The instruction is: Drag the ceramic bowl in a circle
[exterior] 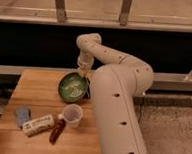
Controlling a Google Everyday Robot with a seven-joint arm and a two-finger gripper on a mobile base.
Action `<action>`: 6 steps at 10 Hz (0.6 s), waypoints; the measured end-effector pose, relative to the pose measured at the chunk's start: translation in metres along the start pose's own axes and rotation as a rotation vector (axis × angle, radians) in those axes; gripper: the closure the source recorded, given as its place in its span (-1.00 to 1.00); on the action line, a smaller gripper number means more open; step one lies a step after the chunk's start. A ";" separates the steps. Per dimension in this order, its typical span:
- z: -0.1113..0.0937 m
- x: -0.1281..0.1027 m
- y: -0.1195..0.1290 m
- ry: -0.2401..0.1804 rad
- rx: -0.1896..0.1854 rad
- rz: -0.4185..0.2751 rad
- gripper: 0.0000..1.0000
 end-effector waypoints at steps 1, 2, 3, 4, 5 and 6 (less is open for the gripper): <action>0.001 -0.014 0.003 -0.007 -0.003 -0.018 1.00; 0.002 -0.029 0.010 -0.015 -0.009 -0.042 1.00; 0.004 -0.046 0.021 -0.026 -0.021 -0.076 1.00; 0.004 -0.061 0.035 -0.037 -0.034 -0.118 1.00; 0.004 -0.070 0.051 -0.043 -0.047 -0.153 1.00; 0.001 -0.073 0.069 -0.050 -0.057 -0.192 1.00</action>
